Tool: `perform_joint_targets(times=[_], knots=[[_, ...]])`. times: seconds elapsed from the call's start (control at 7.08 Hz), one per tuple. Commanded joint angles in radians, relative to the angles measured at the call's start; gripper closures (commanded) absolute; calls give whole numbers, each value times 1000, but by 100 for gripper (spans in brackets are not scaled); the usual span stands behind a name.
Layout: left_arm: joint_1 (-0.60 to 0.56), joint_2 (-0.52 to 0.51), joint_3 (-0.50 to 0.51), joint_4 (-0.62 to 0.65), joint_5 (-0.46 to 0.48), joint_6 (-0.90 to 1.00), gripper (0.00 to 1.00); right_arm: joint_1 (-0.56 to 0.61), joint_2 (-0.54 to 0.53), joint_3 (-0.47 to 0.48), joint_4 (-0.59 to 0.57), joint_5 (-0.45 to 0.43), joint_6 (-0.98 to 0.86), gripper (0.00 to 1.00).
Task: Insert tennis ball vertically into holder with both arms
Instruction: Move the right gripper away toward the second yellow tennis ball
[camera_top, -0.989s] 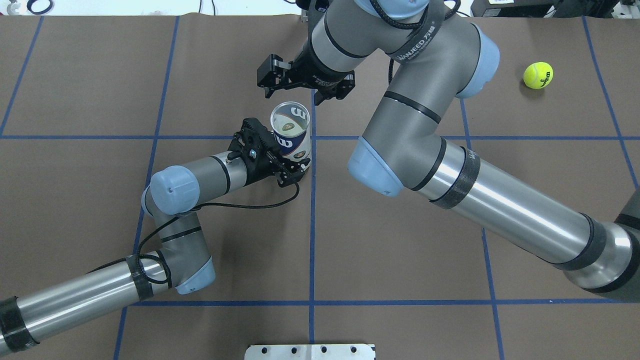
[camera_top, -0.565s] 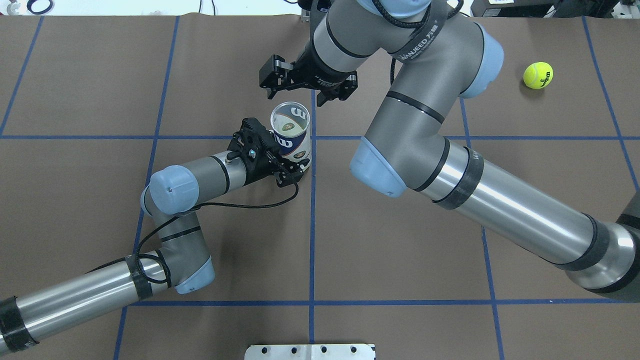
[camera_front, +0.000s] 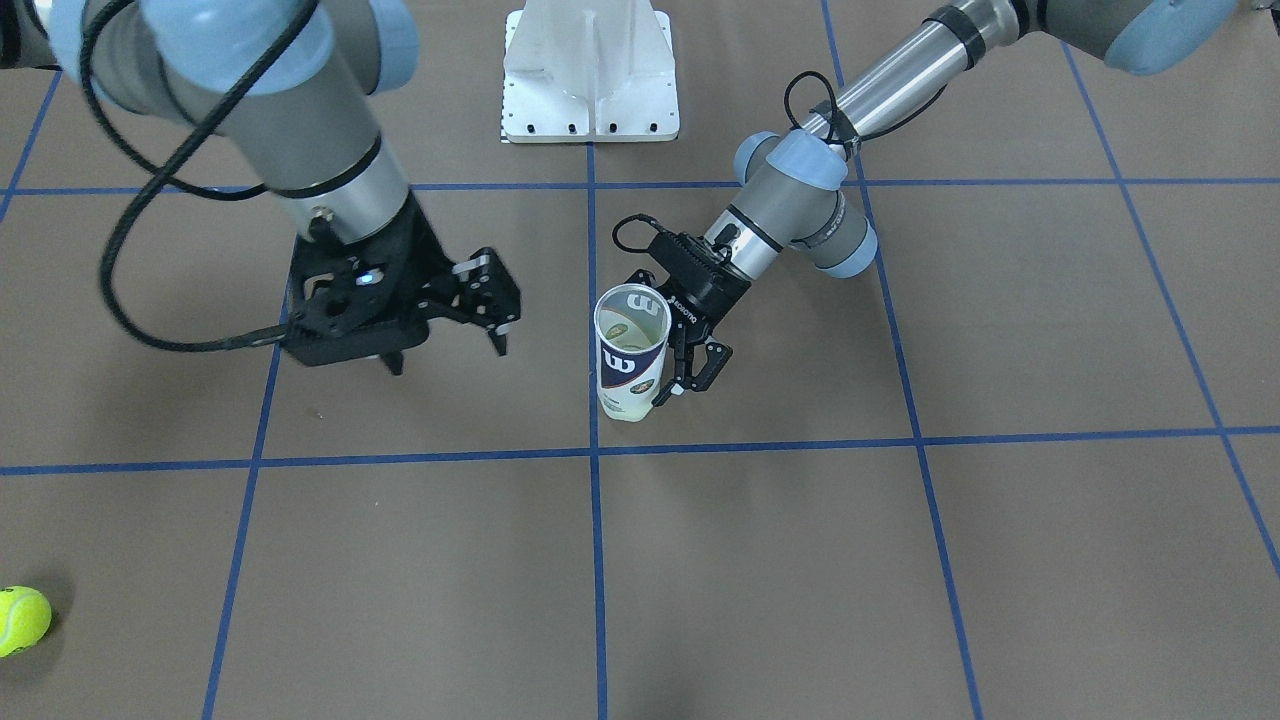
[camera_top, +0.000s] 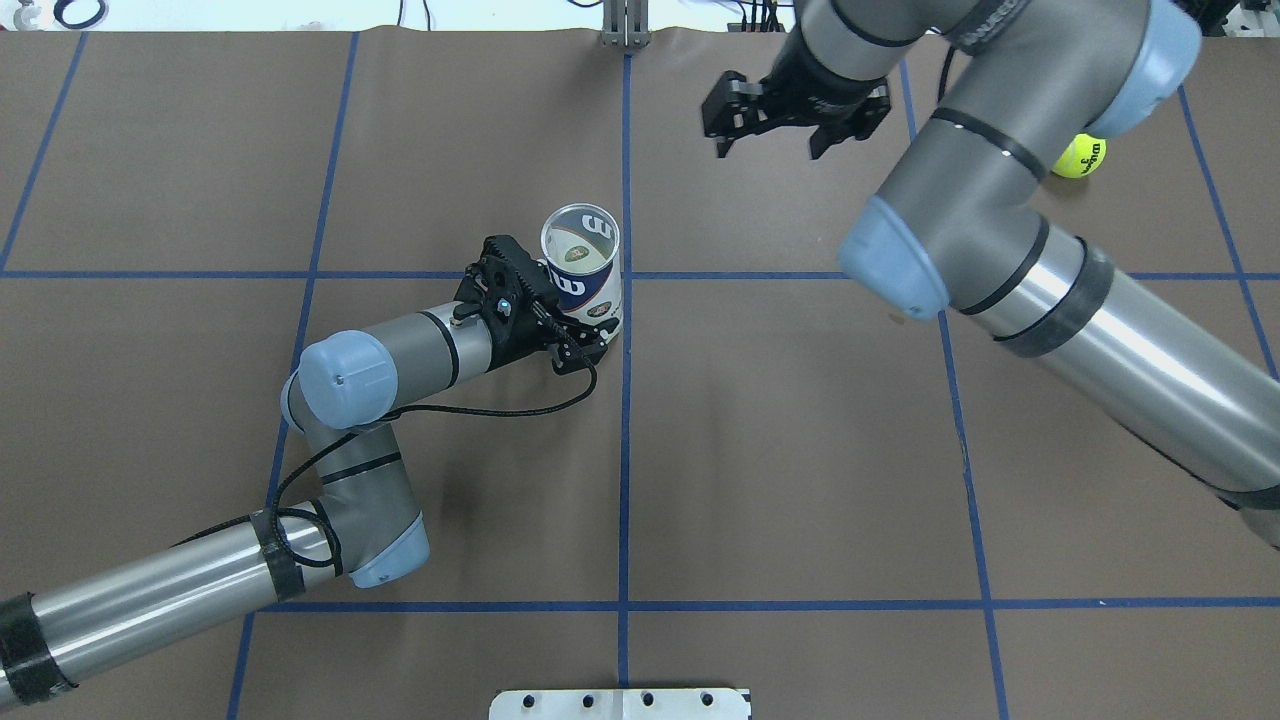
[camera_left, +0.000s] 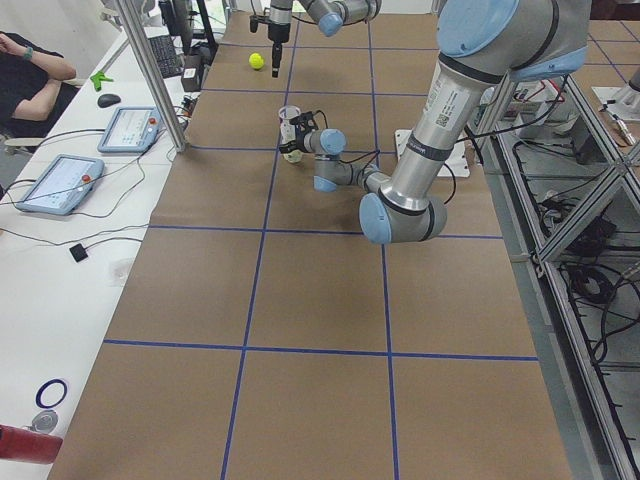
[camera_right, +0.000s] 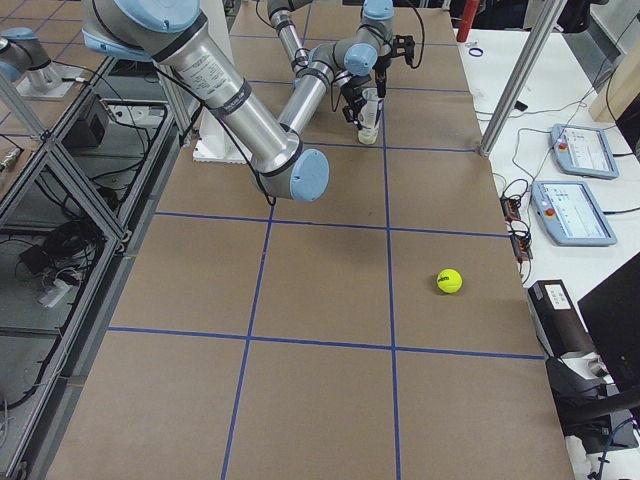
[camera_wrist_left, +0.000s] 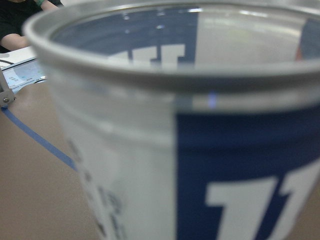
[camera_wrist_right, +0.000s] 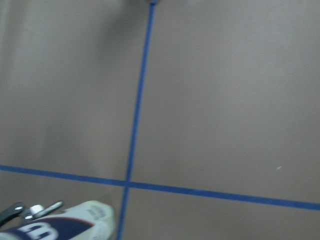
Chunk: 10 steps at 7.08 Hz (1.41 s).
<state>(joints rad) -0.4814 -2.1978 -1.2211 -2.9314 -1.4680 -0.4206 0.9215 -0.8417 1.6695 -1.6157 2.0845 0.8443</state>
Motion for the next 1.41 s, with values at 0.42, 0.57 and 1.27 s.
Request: perform_joint_targets(times=[0.42,0.57,1.27], knots=[[1,3,0,-2,0,-3,1,290,-164,-345,188,3,-519,1],[3,3,-2,-2,0,-7,1,315,-178,-485,385,29,-539,1],[1,6,0,-2,0,-7,1,278,-186,-655,499,-1,-551,1]])
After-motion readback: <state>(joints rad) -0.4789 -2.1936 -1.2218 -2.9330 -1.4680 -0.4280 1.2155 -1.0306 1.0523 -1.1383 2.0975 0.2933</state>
